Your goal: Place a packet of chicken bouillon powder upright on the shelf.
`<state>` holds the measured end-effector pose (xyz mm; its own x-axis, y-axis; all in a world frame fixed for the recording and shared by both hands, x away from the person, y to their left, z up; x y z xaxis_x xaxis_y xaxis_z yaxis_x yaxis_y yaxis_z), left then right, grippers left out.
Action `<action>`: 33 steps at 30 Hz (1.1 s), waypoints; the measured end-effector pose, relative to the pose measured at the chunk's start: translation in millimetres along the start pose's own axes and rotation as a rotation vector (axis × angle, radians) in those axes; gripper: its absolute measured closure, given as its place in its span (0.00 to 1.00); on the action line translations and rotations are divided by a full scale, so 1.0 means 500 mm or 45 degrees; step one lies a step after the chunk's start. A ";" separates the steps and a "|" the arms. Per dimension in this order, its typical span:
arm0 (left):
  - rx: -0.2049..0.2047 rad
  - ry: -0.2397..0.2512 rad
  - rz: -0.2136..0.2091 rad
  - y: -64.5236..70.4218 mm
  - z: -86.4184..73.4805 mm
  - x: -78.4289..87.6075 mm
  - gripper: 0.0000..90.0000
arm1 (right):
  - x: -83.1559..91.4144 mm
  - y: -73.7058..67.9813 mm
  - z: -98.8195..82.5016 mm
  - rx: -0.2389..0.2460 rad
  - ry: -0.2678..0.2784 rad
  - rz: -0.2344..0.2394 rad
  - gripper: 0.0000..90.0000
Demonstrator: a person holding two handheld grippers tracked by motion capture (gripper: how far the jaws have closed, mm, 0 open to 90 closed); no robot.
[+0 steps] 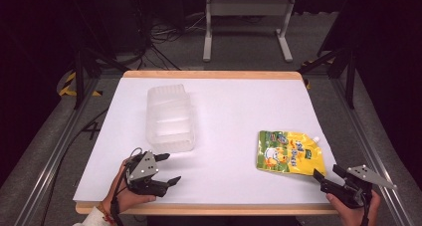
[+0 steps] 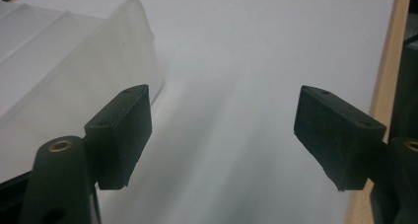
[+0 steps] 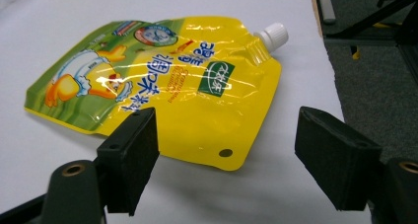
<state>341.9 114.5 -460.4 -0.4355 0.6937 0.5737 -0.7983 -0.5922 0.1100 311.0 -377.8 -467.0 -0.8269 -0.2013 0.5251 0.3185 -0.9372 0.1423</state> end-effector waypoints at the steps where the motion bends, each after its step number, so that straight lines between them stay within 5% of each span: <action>1: 0.000 0.000 0.000 0.000 0.000 0.000 0.24 | 0.000 0.000 0.000 0.000 0.000 0.000 0.28; 17: 0.032 -0.061 -0.029 -0.005 -0.022 -0.031 0.23 | -0.022 -0.018 -0.016 -0.095 -0.057 0.185 0.26; 26: 0.019 -0.085 -0.029 0.001 -0.024 -0.037 0.23 | -0.042 -0.025 -0.014 -0.226 -0.049 0.294 0.25; 33: 0.015 -0.100 -0.028 0.000 -0.027 -0.042 0.22 | -0.067 -0.012 0.005 -0.394 0.016 0.370 0.31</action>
<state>345.5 105.4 -483.4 -0.3835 0.6728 0.6326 -0.8022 -0.5821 0.1328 337.7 -364.9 -483.4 -0.7294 -0.4711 0.4960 0.3864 -0.8821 -0.2696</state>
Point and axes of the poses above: each handheld gripper's, and its own axes: x roughly backward along the jaws, z roughly out of its top, y roughly to its right, the point moved 7 cm from there along -x, roughly forward along the jaws, and after that the axes turned 15 degrees about x, right-handed, at the moved point
